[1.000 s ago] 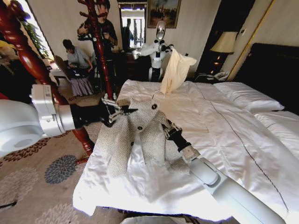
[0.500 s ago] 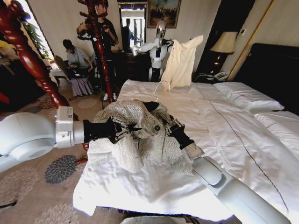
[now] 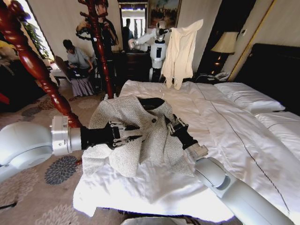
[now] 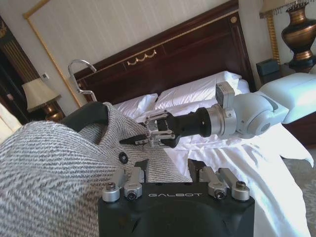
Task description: Pick up the clothes from the bed and hang them on the clothes hanger.
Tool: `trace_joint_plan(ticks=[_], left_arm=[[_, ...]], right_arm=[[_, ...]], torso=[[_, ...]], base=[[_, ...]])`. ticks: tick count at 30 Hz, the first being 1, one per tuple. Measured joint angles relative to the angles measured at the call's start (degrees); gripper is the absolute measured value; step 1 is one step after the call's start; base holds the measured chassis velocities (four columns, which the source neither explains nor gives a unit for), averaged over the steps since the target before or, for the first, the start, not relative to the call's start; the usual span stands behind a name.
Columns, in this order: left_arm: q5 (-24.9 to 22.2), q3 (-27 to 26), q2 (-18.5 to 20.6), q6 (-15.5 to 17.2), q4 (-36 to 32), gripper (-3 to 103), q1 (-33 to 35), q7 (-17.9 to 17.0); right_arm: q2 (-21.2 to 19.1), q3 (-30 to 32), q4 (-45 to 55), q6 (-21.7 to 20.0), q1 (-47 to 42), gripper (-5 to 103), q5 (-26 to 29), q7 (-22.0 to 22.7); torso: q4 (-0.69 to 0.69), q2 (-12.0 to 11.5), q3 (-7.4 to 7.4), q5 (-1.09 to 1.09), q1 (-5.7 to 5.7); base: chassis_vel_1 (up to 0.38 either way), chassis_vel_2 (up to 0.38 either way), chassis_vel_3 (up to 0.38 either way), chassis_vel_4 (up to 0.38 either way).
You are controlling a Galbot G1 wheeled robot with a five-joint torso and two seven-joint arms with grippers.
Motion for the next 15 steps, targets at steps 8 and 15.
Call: trace_joint_plan(ticks=[8,15], left_arm=[[-2.5,-1.0,-4.0,-2.1,0.3,77,-0.9,2.3],[-15.3,-4.3,-5.4,-4.6,-0.2,99,-3.8,2.3]], right_arm=[[0.2,0.5,0.5,0.8,-1.1,23,3.7,0.1],[0.3,1.3,-0.5,2.5,-2.6,23,1.4,-0.4]], torso=[[0.0,0.0,0.0,0.0,0.0],[0.0,0.0,0.0,0.02,0.0]], base=[[0.0,0.0,0.0,0.0],[0.0,0.0,0.0,0.0]])
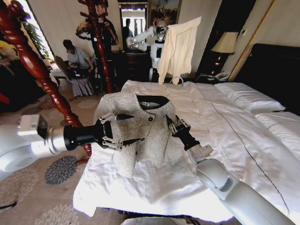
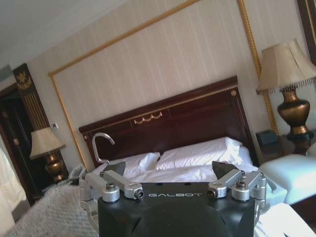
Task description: Pick up the clothes from the bed and hang them on the clothes hanger.
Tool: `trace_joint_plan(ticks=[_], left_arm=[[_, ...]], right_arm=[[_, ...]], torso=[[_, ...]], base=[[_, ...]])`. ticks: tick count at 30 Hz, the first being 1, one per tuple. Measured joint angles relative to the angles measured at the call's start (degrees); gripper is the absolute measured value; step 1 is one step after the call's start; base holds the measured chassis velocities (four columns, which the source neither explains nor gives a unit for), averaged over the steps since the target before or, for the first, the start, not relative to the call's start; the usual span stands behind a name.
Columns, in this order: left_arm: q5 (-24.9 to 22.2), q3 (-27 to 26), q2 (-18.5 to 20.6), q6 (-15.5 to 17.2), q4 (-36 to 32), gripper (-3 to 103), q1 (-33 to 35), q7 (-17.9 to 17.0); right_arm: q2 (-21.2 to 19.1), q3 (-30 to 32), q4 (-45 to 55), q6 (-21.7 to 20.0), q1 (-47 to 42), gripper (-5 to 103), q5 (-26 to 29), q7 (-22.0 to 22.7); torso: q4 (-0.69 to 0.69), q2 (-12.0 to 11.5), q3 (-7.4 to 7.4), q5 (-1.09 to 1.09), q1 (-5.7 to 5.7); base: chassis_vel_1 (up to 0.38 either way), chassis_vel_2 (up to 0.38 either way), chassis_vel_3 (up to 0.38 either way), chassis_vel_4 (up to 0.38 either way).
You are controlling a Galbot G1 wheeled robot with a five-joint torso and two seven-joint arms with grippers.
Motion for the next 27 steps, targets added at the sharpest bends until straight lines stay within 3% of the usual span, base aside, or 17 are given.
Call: trace_joint_plan(ticks=[6,10,21,24,27], left_arm=[[-0.5,-0.5,0.0,0.2,3.3,100,-0.4,-0.4],[-0.8,-0.8,0.2,2.3,7.1,100,-0.7,0.5],[0.0,1.4,4.5,6.7,14.7,100,1.1,7.3],[1.9,2.5,7.1,7.6,16.4,100,2.0,10.9],[2.0,2.6,8.1,7.8,16.9,100,2.1,11.2]], right_arm=[[0.0,0.5,-0.2,1.5,-1.3,23,-3.4,-1.0],[0.0,0.9,-0.5,2.5,-2.3,23,-5.7,-1.6],[0.3,2.3,-0.1,4.5,-3.9,23,-11.9,-2.8],[0.7,2.5,0.0,4.8,-4.0,23,-14.4,-3.0],[0.9,2.7,0.0,5.1,-4.1,23,-15.5,-3.2]], torso=[[0.0,0.0,0.0,0.0,0.0],[0.0,0.0,0.0,-0.01,0.0],[-0.01,0.0,0.0,0.0,0.01],[0.01,0.0,0.0,-0.02,0.01],[0.0,0.0,0.0,-0.01,0.01]], base=[[0.0,0.0,0.0,0.0],[0.0,0.0,0.0,0.0],[0.0,0.0,0.0,0.0],[0.0,0.0,0.0,0.0],[0.0,0.0,0.0,0.0]])
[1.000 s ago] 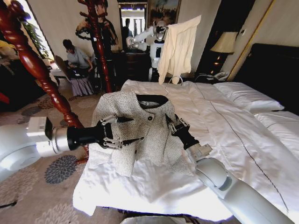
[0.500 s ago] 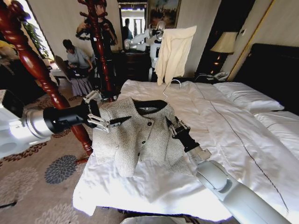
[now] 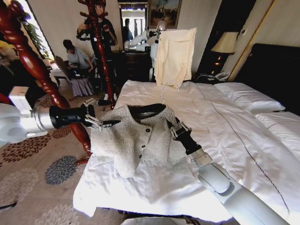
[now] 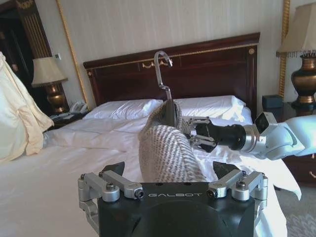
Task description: Pick up the clothes from the bed and hang them on the clothes hanger.
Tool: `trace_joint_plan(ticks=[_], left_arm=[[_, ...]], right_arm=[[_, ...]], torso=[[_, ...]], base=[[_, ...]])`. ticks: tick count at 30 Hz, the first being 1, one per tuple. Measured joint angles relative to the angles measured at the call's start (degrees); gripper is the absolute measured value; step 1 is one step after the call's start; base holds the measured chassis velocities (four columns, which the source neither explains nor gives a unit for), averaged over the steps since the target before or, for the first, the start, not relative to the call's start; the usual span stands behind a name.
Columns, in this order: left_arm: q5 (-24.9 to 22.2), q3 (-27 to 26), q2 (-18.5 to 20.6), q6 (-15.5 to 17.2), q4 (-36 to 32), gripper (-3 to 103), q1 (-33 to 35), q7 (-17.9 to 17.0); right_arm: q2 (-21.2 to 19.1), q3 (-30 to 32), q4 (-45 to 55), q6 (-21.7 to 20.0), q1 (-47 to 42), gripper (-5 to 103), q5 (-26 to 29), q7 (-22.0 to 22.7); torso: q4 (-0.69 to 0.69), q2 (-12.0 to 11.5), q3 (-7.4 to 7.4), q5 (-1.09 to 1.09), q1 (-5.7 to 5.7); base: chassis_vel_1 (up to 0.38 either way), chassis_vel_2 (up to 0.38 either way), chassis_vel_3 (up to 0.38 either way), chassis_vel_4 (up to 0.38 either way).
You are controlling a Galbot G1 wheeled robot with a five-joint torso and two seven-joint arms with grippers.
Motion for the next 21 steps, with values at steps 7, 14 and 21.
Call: trace_joint_plan(ticks=[7,14,21], left_arm=[[0.2,0.3,4.3,0.8,1.4,97,0.7,-0.5],[0.7,0.4,5.9,0.8,2.0,70,1.1,-0.8],[0.4,0.1,6.9,0.7,2.2,49,1.1,-1.7]], right_arm=[[0.5,0.1,0.1,0.4,0.3,23,-2.6,-0.3],[1.1,-0.1,0.1,1.8,0.7,23,-5.5,-1.4],[1.2,-0.8,0.4,2.9,0.9,23,-7.3,-2.9]], torso=[[0.0,0.0,0.0,0.01,0.0],[0.0,0.0,0.0,0.0,0.0],[0.0,0.0,0.0,0.0,0.0]], base=[[0.0,0.0,0.0,0.0],[0.0,0.0,0.0,0.0],[0.0,0.0,0.0,0.0]])
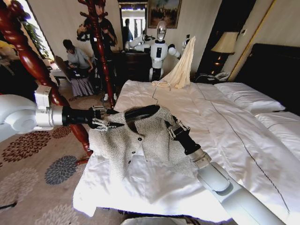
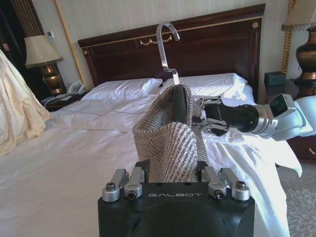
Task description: Pick up the clothes from the bed and hang them on the clothes hanger.
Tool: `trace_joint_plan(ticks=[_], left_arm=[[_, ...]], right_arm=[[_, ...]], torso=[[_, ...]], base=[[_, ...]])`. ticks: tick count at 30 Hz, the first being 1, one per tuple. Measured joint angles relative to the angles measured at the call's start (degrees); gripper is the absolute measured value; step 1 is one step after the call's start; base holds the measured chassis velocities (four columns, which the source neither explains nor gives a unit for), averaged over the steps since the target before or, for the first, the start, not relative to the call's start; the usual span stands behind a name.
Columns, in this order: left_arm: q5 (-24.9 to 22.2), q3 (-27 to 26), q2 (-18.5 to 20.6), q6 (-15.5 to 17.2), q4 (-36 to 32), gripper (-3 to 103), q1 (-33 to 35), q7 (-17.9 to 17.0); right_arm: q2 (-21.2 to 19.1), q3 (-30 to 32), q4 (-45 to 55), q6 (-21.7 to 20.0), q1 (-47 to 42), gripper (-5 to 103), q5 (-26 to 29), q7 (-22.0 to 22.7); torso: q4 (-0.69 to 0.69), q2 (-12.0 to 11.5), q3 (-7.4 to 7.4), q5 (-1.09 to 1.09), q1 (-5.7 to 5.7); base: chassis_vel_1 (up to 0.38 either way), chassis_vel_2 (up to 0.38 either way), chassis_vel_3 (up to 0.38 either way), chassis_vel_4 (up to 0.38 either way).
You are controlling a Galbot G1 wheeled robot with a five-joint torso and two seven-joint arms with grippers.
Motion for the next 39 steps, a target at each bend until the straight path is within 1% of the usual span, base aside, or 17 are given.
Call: trace_joint_plan(ticks=[2,3,4,5,6,10,20,28,32,37,38,39], left_arm=[[-0.4,-0.2,0.7,0.0,0.0,38,0.0,-0.4],[-0.4,-0.2,0.7,0.0,0.0,38,0.0,-0.4],[-0.4,-0.2,0.8,0.0,0.0,32,0.0,-0.4],[-0.6,-0.3,1.1,0.0,0.0,32,0.0,-0.5],[-0.7,-0.4,1.5,0.0,0.0,24,0.0,-0.5],[-1.2,-0.5,1.9,0.0,-0.2,24,0.1,-0.4],[-1.5,-0.5,1.9,-0.3,-1.1,22,0.1,1.2],[-1.0,-0.2,0.7,-0.9,-1.2,22,0.0,3.9],[0.1,0.0,-0.2,-1.3,-0.8,22,0.0,5.9],[1.4,0.1,-0.9,-1.5,0.0,22,-0.1,7.2],[2.2,0.2,-1.2,-1.5,0.2,22,-0.1,7.4],[2.6,0.2,-1.3,-1.3,0.4,22,-0.1,7.4]], right_arm=[[0.0,-0.2,0.2,0.7,-0.2,23,-1.2,-0.7],[0.0,-0.2,0.2,0.7,-0.2,23,-1.2,-0.7],[0.0,-0.2,0.2,0.8,-0.2,23,-1.4,-0.8],[0.1,-0.2,0.3,1.0,-0.3,23,-1.9,-0.9],[0.0,-0.2,0.3,1.1,-0.4,23,-2.0,-1.0],[-0.1,0.1,0.6,1.2,-0.7,23,-1.7,-1.0],[-0.5,1.1,1.6,2.2,-1.2,23,-0.7,-1.6],[-0.7,1.8,1.7,2.9,-1.2,23,0.2,-1.7],[-0.8,2.0,1.7,3.3,-1.3,23,0.8,-1.7],[-0.8,2.5,1.7,3.6,-1.5,23,1.8,-1.7],[-0.8,2.7,1.7,3.7,-1.5,27,2.2,-1.6],[-0.8,2.9,1.7,3.7,-1.5,27,2.4,-1.4]], torso=[[0.0,0.0,0.0,0.0,0.0],[0.0,0.0,0.0,0.0,0.0],[0.0,0.0,0.0,0.0,0.0],[0.0,0.0,0.0,0.0,0.0],[0.0,0.0,0.0,0.0,0.0],[-0.01,0.0,0.0,0.01,0.0],[0.0,0.0,0.0,0.0,0.0],[0.0,0.0,0.0,0.0,0.0],[0.0,0.0,0.0,0.0,0.0],[-0.01,0.0,0.0,0.01,0.0],[0.0,0.0,0.0,0.0,0.0],[0.0,0.0,0.0,0.0,0.0]], base=[[0.0,0.0,0.0,0.0],[0.0,0.0,0.0,0.0],[0.0,0.0,0.0,0.0],[0.0,0.0,0.0,0.0],[0.0,0.0,0.0,0.0],[0.0,0.0,0.0,0.0],[0.0,0.0,0.0,0.0],[0.0,0.0,0.0,0.0],[0.0,0.0,0.0,0.0],[0.0,0.0,0.0,0.0],[0.0,0.0,0.0,0.0],[0.0,0.0,0.0,0.0]])
